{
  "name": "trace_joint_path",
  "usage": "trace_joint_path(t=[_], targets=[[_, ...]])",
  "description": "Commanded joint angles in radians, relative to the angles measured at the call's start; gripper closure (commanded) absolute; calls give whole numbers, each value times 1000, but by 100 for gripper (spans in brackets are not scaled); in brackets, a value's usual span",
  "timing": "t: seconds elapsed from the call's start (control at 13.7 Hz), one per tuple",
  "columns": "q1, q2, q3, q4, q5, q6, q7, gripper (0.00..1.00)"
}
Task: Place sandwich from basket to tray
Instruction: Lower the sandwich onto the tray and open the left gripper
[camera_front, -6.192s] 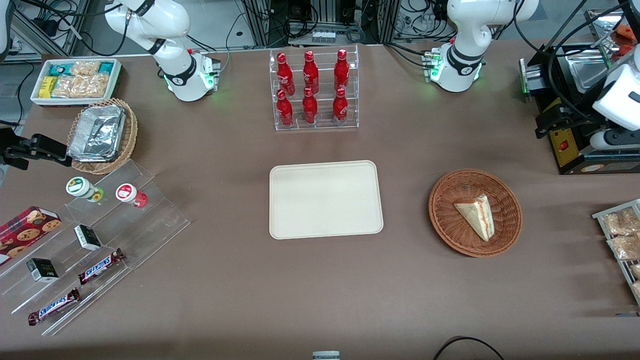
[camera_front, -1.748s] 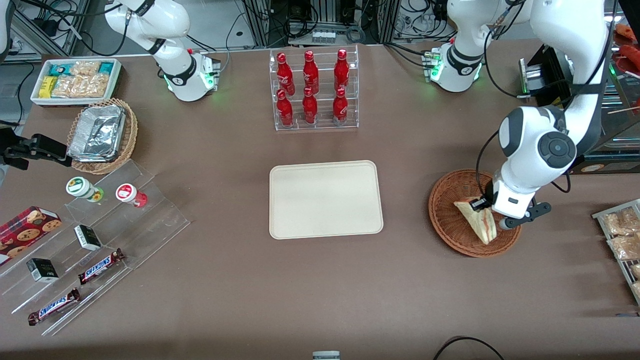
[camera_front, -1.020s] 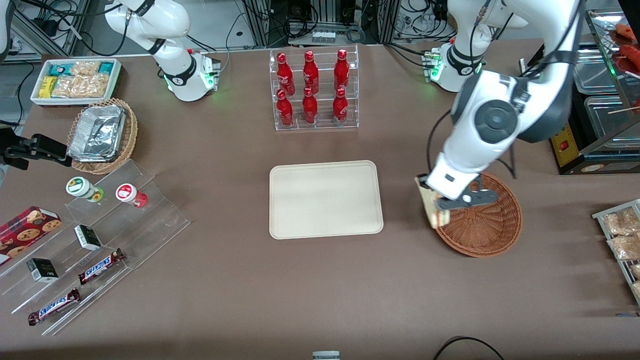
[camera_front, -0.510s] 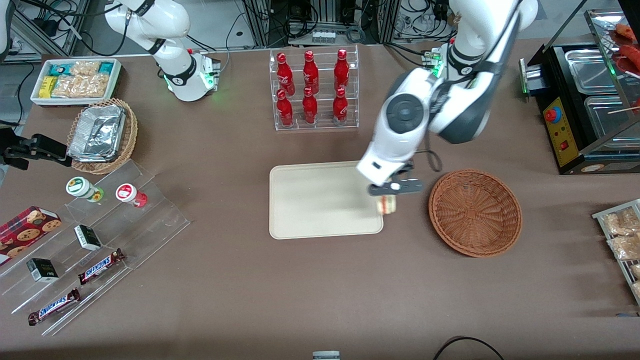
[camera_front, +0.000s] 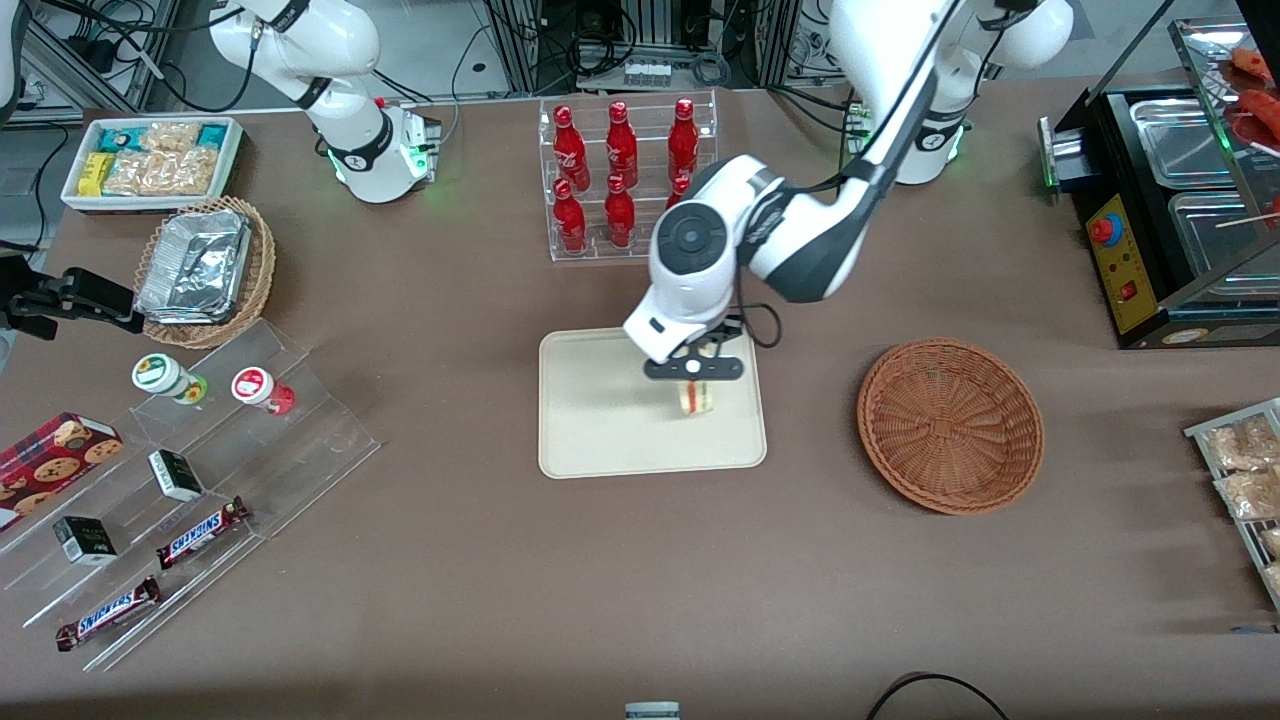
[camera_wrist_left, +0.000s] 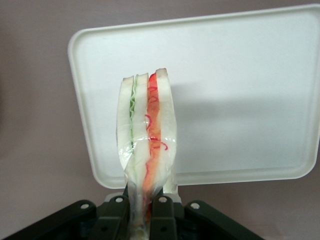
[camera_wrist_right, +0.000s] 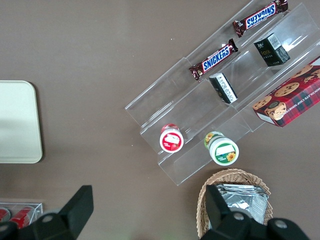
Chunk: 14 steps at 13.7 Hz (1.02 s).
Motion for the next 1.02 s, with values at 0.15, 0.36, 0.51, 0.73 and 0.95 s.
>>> trace_joint_path(t=[0.15, 0.36, 0.51, 0.73, 0.95], targets=[[-51, 103, 9, 51, -6, 129, -49, 100], [-77, 137, 9, 46, -5, 190, -68, 100], [-81, 157, 9, 46, 0, 212, -77, 100], [-88, 174, 9, 43, 0, 223, -91, 100], [-99, 188, 9, 43, 2, 223, -91, 85]])
